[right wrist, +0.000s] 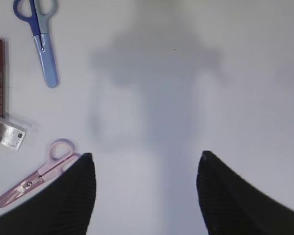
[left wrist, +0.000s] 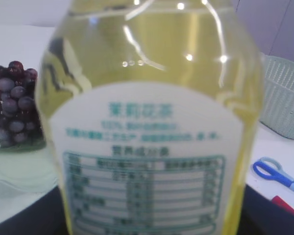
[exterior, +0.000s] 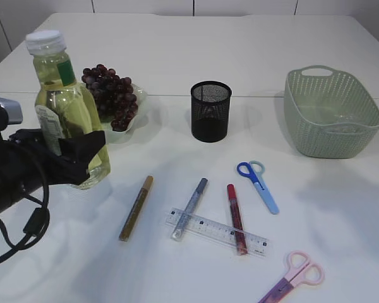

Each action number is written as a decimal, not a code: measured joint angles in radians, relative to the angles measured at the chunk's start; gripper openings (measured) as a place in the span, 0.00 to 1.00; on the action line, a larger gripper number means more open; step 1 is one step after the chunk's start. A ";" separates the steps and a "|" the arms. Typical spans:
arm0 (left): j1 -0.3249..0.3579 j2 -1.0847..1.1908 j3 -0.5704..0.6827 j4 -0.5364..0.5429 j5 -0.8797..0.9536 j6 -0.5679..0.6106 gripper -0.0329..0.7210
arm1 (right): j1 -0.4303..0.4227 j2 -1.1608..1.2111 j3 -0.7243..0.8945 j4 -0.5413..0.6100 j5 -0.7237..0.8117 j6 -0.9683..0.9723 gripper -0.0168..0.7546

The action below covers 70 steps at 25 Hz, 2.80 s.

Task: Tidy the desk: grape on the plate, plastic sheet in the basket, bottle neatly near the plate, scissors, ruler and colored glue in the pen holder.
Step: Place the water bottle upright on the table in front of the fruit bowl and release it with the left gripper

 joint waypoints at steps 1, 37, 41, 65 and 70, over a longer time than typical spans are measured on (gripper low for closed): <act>0.000 0.012 0.000 -0.008 -0.002 0.000 0.64 | 0.000 0.000 0.000 0.000 0.000 0.000 0.68; 0.063 0.455 -0.270 -0.126 -0.082 0.080 0.64 | 0.000 0.000 0.000 0.000 0.000 -0.001 0.68; 0.063 0.455 -0.270 -0.111 -0.082 0.080 0.68 | 0.000 0.000 0.000 0.000 0.000 -0.001 0.68; 0.063 0.423 -0.241 -0.078 -0.084 0.080 0.87 | 0.000 0.000 0.000 0.000 0.010 -0.001 0.68; 0.063 0.336 -0.195 -0.078 -0.084 0.080 0.87 | 0.000 0.000 0.000 0.000 0.008 -0.001 0.68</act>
